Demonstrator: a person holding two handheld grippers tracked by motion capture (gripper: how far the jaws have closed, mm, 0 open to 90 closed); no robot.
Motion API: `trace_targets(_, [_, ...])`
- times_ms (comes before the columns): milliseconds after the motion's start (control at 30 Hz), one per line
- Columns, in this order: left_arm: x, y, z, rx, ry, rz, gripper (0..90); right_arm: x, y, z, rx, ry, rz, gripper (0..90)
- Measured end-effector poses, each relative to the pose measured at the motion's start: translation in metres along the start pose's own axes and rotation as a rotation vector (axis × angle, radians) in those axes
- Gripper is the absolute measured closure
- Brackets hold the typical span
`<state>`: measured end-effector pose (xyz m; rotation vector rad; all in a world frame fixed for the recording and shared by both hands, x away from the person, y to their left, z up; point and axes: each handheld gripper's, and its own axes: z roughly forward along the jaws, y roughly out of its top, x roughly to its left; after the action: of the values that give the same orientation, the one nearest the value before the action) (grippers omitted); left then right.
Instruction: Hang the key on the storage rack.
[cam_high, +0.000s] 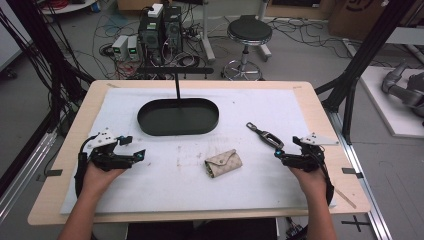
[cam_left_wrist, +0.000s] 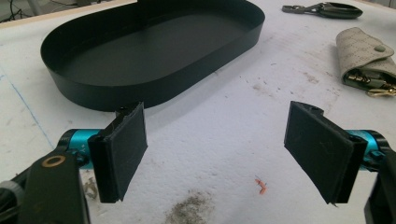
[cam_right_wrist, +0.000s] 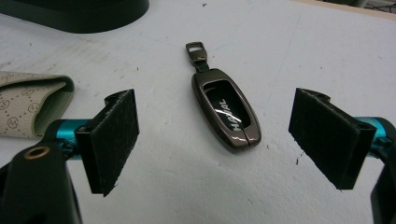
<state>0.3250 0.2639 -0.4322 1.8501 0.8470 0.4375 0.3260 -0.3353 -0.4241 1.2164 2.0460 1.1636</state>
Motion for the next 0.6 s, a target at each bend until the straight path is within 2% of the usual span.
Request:
trace_targets(267, [-0.0017, -0.0007, 0.0054, 0.013, -0.006, 0.007, 21.1, -0.001, -0.0007, -0.0003, -0.002, 0.0, -0.015, 16.5])
trace_targets(433, [-0.0011, -0.0014, 0.0036, 0.011, -0.008, 0.005, 21.1, 0.0017, -0.0006, 0.0015, 0.023, 0.046, -0.011, 16.5])
trace_targets(600, [0.0005, -0.0028, 0.0028, 0.013, -0.01, 0.003, 21.1, 0.005, 0.0033, 0.0056, 0.026, 0.035, -0.021, 16.5])
